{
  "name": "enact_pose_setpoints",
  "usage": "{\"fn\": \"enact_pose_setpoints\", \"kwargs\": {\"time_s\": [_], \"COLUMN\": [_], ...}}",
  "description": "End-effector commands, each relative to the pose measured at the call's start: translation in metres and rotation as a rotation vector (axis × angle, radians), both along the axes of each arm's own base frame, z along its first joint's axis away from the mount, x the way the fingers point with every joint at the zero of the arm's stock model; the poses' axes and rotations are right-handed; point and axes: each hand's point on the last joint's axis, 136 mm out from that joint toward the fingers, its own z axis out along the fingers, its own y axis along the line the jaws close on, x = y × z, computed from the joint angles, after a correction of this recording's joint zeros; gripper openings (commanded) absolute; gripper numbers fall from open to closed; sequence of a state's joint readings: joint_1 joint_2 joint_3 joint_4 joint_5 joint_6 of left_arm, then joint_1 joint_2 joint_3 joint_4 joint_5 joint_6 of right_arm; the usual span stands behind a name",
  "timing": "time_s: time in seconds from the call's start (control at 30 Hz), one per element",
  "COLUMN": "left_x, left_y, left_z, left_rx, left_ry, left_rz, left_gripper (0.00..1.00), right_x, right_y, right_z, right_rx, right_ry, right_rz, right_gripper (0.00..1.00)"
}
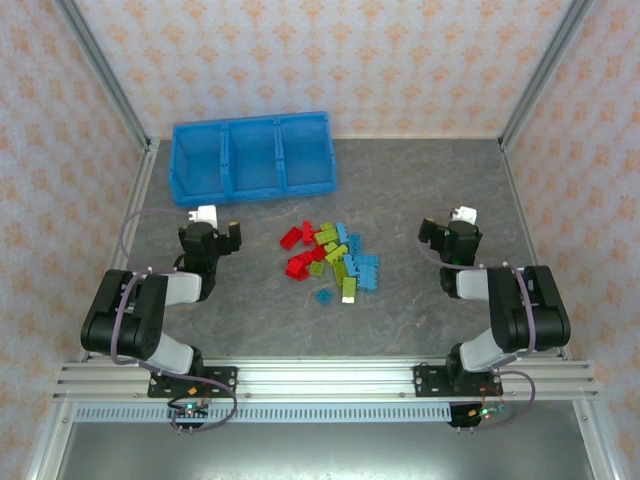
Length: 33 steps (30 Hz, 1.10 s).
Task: Sort the legos into containers by color
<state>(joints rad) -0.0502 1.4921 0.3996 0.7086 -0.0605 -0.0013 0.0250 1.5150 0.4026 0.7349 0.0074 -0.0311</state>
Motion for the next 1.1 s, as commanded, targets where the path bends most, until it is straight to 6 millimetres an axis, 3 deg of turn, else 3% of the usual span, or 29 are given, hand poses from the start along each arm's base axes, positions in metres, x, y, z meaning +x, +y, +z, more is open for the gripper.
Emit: {"fn": "enact_pose_setpoints", "kwargs": {"time_s": [0.0, 0.17, 0.27, 0.3, 0.4, 0.43, 0.5, 0.6, 0.67, 0.77, 0.9, 0.97, 1.07], "left_x": [0.01, 0.01, 0.01, 0.011, 0.01, 0.009, 0.006, -0.001, 0.0, -0.005, -0.025, -0.036, -0.057], "left_y": [0.007, 0.007, 0.007, 0.004, 0.002, 0.004, 0.005, -0.005, -0.029, -0.088, -0.152, -0.174, -0.197], "left_z": [0.016, 0.016, 0.017, 0.018, 0.034, 0.042, 0.062, 0.091, 0.107, 0.112, 0.097, 0.087, 0.072], "left_rx": [0.02, 0.02, 0.02, 0.023, 0.067, 0.079, 0.081, -0.05, -0.22, -0.338, -0.272, -0.282, -0.309], "left_ry": [-0.055, -0.054, -0.058, -0.052, -0.004, 0.019, 0.027, 0.022, 0.061, 0.218, 0.434, 0.517, 0.625], "left_rz": [0.029, 0.029, 0.025, 0.01, 0.035, 0.064, 0.117, 0.156, 0.117, -0.024, -0.182, -0.231, -0.259], "left_gripper": [1.0, 1.0, 0.98, 0.96, 0.97, 0.97, 0.97, 0.98, 0.97, 0.94, 0.87, 0.84, 0.8], "right_x": [0.008, 0.008, 0.002, -0.004, -0.03, -0.036, -0.053, -0.074, -0.089, -0.108, -0.123, -0.127, -0.128], "right_y": [-0.005, -0.005, 0.001, -0.005, -0.006, 0.0, 0.022, 0.062, 0.085, 0.124, 0.168, 0.18, 0.189], "right_z": [0.013, 0.017, 0.053, 0.074, 0.109, 0.119, 0.12, 0.122, 0.124, 0.126, 0.129, 0.133, 0.124], "right_rx": [-0.014, -0.013, -0.045, -0.018, 0.149, 0.212, 0.294, 0.407, 0.453, 0.498, 0.535, 0.547, 0.536], "right_ry": [-0.047, -0.054, -0.024, -0.031, 0.023, 0.053, 0.189, 0.356, 0.453, 0.559, 0.649, 0.651, 0.68], "right_rz": [-0.017, -0.014, -0.02, -0.1, -0.186, -0.186, -0.11, 0.028, 0.096, 0.212, 0.326, 0.357, 0.356], "right_gripper": [0.99, 0.99, 0.99, 0.99, 0.99, 0.99, 0.99, 0.99, 0.99, 0.99, 1.0, 0.99, 0.99]}}
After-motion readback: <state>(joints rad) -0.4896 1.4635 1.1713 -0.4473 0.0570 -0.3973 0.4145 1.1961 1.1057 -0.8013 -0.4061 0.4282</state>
